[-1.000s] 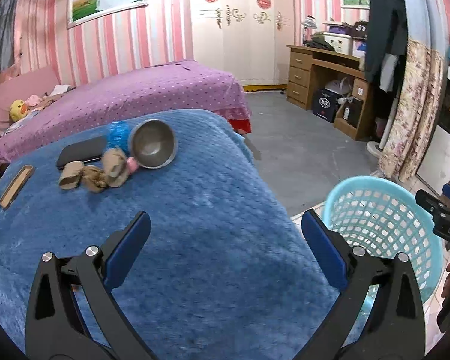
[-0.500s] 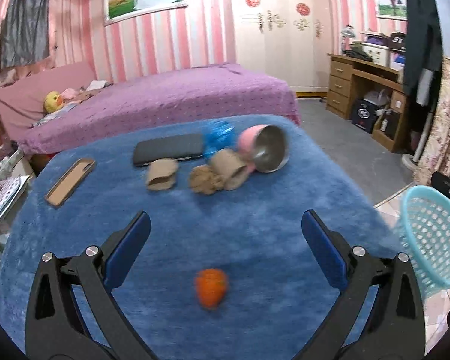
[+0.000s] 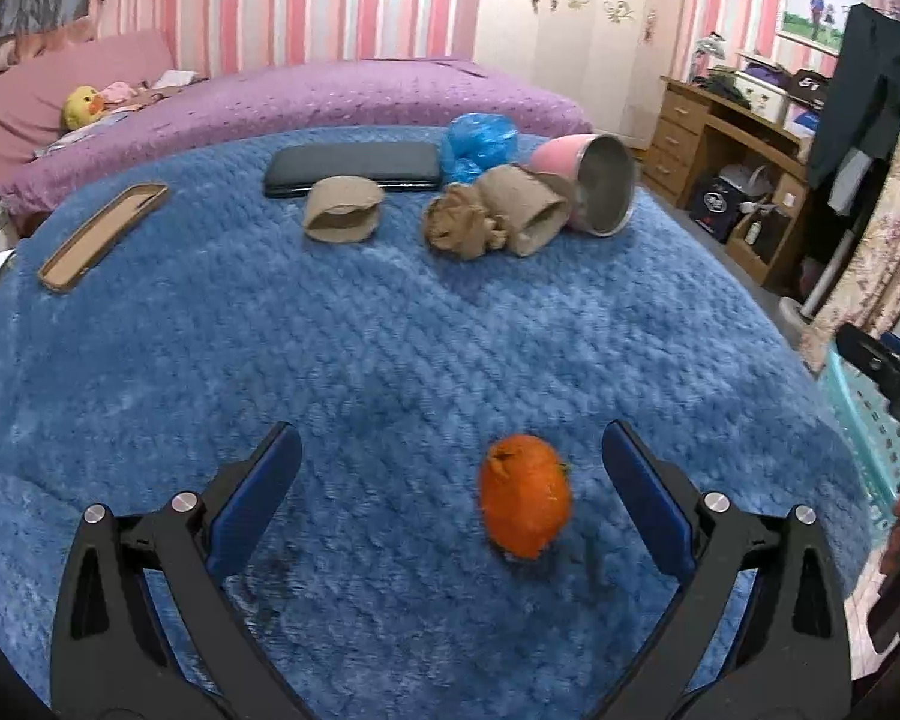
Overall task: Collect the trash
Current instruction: 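Grasp the orange peel on the blanket with the left gripper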
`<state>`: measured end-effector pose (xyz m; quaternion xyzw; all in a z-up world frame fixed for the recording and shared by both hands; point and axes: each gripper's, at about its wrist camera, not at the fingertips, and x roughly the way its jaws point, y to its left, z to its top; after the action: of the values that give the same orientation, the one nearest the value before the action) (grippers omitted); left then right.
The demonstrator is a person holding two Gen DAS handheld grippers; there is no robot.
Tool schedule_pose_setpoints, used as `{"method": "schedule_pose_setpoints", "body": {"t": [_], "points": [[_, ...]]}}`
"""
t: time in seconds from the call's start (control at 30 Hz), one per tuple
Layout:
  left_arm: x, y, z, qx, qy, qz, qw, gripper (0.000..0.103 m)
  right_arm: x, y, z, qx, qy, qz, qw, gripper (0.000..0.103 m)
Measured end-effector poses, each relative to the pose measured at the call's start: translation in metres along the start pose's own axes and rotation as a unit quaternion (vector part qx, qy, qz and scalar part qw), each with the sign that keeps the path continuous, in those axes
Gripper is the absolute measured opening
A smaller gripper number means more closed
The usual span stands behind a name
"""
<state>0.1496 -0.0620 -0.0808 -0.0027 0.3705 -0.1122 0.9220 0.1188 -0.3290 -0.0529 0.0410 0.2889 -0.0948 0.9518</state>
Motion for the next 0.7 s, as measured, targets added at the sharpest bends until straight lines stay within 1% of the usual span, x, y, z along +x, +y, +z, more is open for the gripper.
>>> {"method": "schedule_pose_setpoints", "body": {"t": [0.03,0.1,0.13,0.17,0.23,0.27,0.37,0.43,0.5,0.57,0.63,0.7], "points": [[0.002,-0.005,-0.001,0.009,0.006,-0.006,0.9999,0.087,0.001,0.003,0.000,-0.004,0.001,-0.001,1.000,0.098],[0.008,-0.010,-0.003,0.026,0.024,-0.020,0.9992,0.055,0.004,0.008,0.000,-0.011,0.003,0.000,1.000,0.098],[0.011,-0.013,-0.005,0.033,0.032,-0.027,0.9986,0.048,0.004,0.009,-0.001,-0.012,0.005,0.000,1.000,0.098],[0.013,-0.013,-0.006,0.038,0.038,-0.031,0.9981,0.039,0.005,0.011,-0.001,-0.015,0.006,0.000,1.000,0.098],[0.012,-0.013,-0.006,0.038,0.037,-0.038,0.9979,0.031,0.008,0.015,-0.001,-0.020,0.010,0.001,1.000,0.098],[0.011,-0.013,-0.005,0.037,0.039,-0.051,0.9973,0.024,0.009,0.018,0.000,-0.021,0.011,0.002,1.000,0.098],[0.010,-0.010,-0.002,0.039,0.039,-0.057,0.9968,0.021,0.011,0.027,0.002,-0.028,0.015,0.007,0.999,0.098],[0.005,-0.005,0.005,0.045,0.025,-0.042,0.9978,0.021,0.011,0.036,0.005,-0.037,0.013,0.011,0.999,0.098],[0.000,0.011,0.014,0.030,0.010,-0.023,0.9992,0.021,0.009,0.049,0.010,-0.048,0.007,0.022,0.999,0.098],[-0.005,0.030,0.024,0.015,-0.006,0.005,0.9999,0.021,0.010,0.064,0.013,-0.058,0.005,0.044,0.997,0.098],[-0.010,0.052,0.035,0.005,-0.022,0.039,0.9990,0.021,0.014,0.080,0.018,-0.066,0.007,0.060,0.996,0.098],[-0.014,0.073,0.040,-0.009,-0.031,0.058,0.9978,0.021,0.022,0.102,0.025,-0.071,0.011,0.087,0.994,0.098]]}}
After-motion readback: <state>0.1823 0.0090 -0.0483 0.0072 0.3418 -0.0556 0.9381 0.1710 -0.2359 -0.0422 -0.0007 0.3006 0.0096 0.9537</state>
